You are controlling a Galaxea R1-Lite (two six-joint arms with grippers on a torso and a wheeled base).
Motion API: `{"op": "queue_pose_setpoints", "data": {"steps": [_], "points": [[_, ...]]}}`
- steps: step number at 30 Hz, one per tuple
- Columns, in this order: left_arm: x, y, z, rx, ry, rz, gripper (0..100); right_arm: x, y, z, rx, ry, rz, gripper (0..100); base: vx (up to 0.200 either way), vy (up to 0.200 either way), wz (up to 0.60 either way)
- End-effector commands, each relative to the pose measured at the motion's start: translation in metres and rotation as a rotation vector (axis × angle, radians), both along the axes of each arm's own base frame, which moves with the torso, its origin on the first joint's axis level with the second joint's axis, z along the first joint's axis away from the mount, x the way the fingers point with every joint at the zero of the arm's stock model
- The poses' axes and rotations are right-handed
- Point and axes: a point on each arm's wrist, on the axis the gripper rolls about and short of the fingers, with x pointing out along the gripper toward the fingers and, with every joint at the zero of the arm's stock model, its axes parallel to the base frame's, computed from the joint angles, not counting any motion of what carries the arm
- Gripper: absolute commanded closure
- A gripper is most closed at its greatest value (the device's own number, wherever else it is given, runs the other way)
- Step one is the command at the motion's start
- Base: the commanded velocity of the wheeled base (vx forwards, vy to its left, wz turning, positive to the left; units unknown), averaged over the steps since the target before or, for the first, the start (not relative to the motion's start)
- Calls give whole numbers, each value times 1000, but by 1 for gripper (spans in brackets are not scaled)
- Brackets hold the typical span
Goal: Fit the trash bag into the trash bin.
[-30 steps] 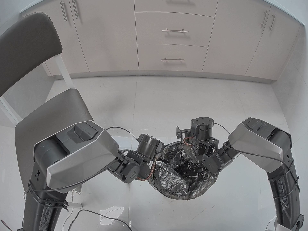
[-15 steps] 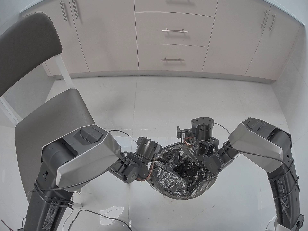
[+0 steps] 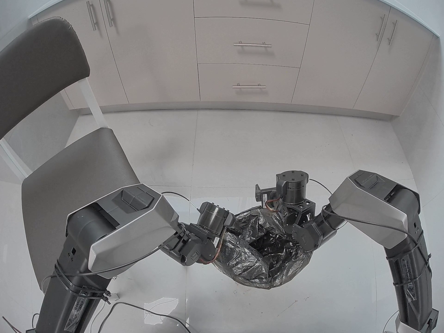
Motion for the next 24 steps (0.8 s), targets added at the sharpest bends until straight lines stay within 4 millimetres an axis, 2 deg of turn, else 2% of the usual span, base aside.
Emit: {"op": "queue_pose_setpoints", "data": {"steps": [1,6,9,13,16,24], "points": [[-9,1,10,0,9,-8,0,-13,-7,7,-18,29,1,0,0,0,0],[-47,4,35,-32,55,-74,0,-43,-22,11,-58,107,18,0,0,0,0],[-69,-1,40,-73,83,-97,0,-58,-35,9,-67,154,31,0,0,0,0],[-85,-4,40,-110,109,-108,0,-71,-50,5,-77,205,7,0,0,0,0],[-92,-6,41,-142,122,-113,0,-77,-62,-1,-69,233,-20,0,0,0,0],[-95,-5,47,-285,143,-107,0,-91,-91,-18,-71,261,-79,0,0,0,0]]}}
